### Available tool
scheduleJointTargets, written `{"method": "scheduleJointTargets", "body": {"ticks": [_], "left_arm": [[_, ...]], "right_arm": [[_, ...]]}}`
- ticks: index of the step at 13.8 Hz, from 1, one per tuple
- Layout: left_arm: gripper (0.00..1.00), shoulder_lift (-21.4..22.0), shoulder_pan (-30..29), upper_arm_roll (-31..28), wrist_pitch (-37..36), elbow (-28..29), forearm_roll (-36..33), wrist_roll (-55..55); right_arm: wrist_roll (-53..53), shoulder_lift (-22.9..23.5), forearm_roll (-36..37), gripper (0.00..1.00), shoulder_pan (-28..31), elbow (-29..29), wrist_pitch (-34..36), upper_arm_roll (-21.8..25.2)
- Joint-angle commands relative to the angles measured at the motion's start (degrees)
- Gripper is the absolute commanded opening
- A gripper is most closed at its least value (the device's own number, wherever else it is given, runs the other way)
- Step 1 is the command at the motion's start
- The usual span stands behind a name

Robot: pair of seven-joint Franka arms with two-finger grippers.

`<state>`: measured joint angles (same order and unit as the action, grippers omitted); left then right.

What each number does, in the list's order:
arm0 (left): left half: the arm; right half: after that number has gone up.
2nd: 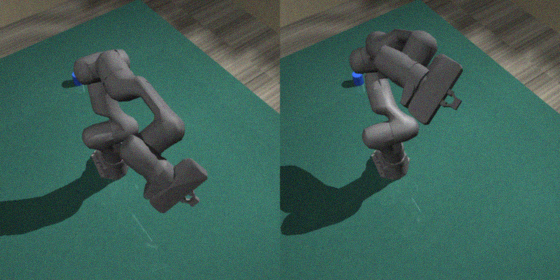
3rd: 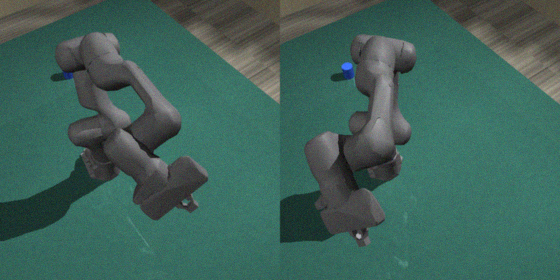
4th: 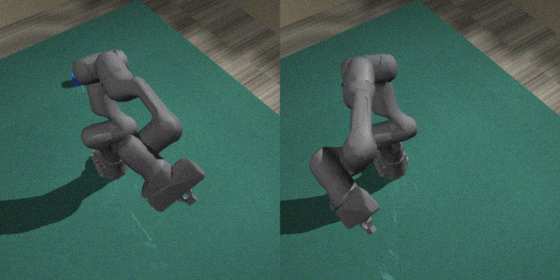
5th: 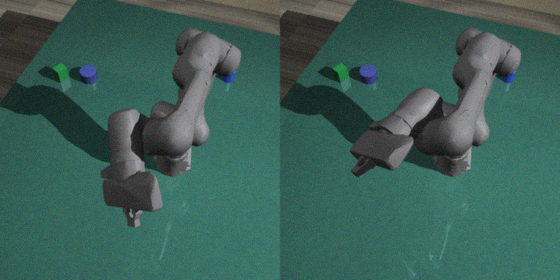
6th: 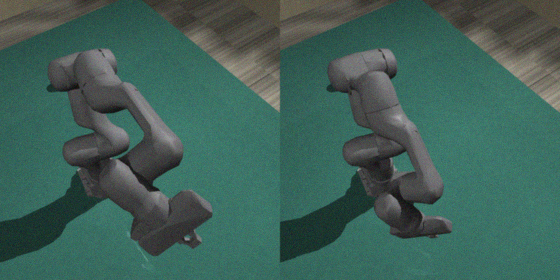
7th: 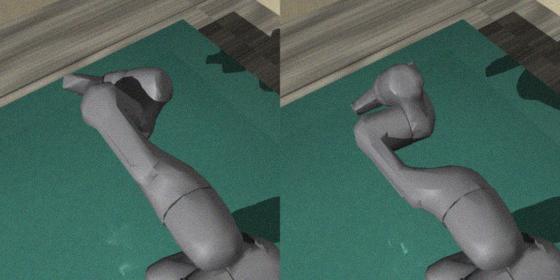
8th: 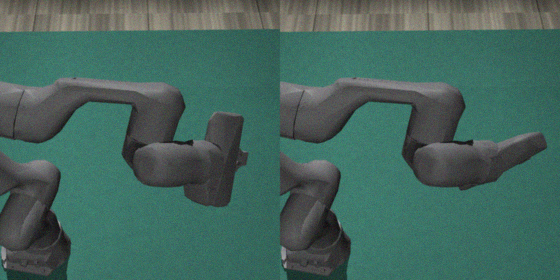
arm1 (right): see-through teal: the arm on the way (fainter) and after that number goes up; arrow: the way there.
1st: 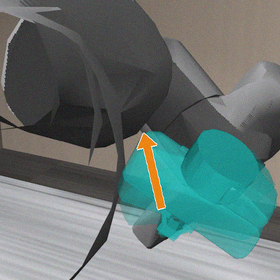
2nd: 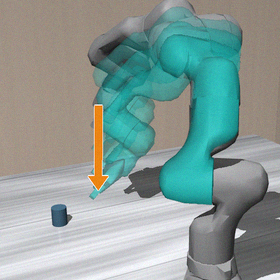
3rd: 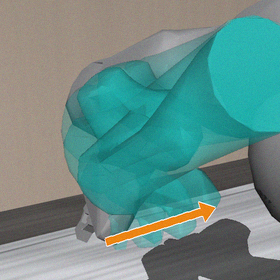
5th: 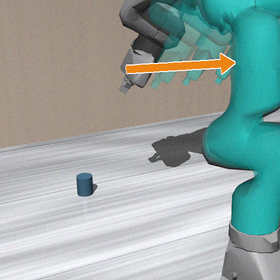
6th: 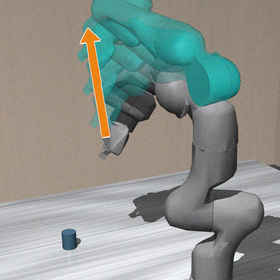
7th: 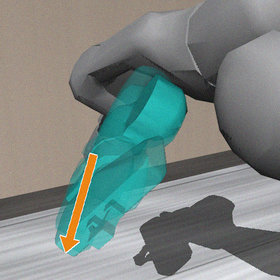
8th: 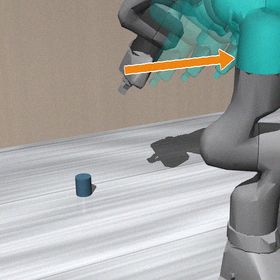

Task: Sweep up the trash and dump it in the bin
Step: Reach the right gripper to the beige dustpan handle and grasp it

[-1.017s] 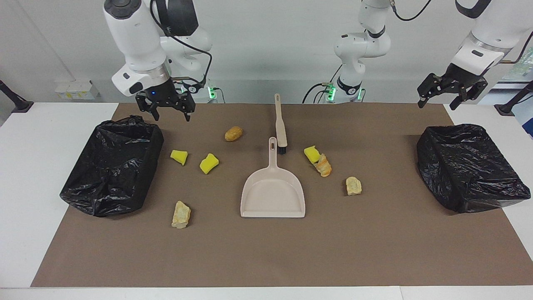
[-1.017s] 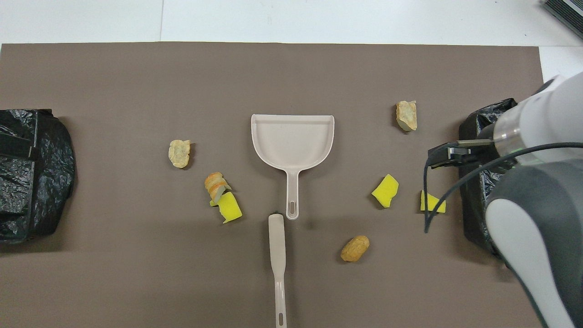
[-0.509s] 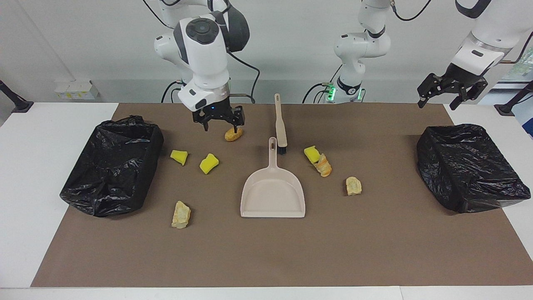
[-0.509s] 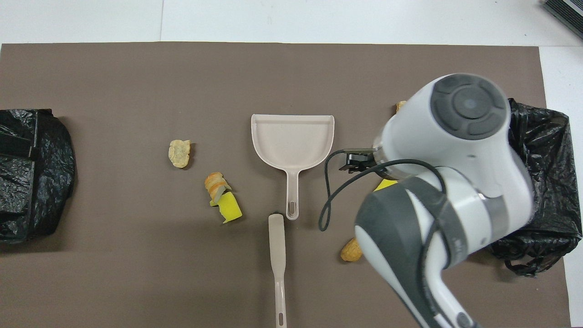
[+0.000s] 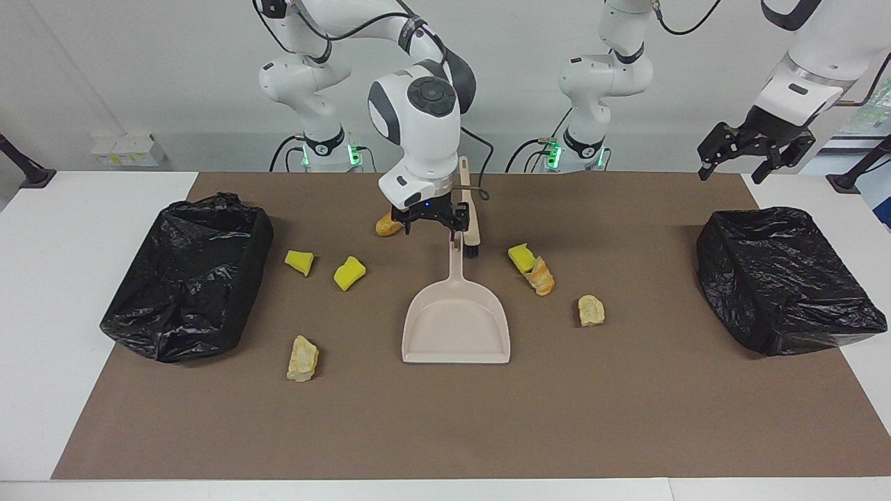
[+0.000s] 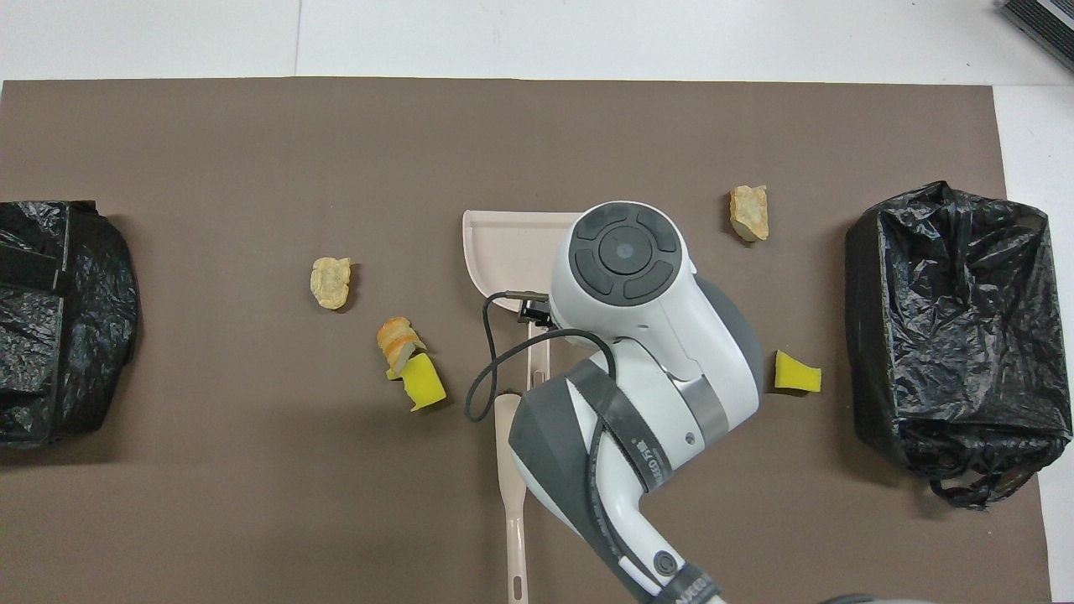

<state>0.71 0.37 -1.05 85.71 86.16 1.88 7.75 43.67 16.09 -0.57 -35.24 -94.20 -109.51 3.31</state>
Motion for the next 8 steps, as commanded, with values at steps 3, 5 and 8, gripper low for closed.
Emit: {"method": "scheduleJointTargets", "body": {"ticks": [3,5,8], "left_arm": [[1.0,0.1,0.8,0.3,-1.5,-0.8,-0.6,-0.8],[1.0,0.7,1.2,1.1,-1.3,0.2,-0.3,-1.2],[1.0,6.5,6.8,1.9,-0.5,10.1,-0.2,-5.2]], "right_arm": [[3.3,6.1,0.3,1.0,-4.3,0.4,-4.4,0.4],[3.2,5.6,0.0,1.0,-4.5,-3.7,-7.7,0.3],[-1.5,3.6,-0.2,1.0,-4.3,-9.8,-9.3,0.3]]}}
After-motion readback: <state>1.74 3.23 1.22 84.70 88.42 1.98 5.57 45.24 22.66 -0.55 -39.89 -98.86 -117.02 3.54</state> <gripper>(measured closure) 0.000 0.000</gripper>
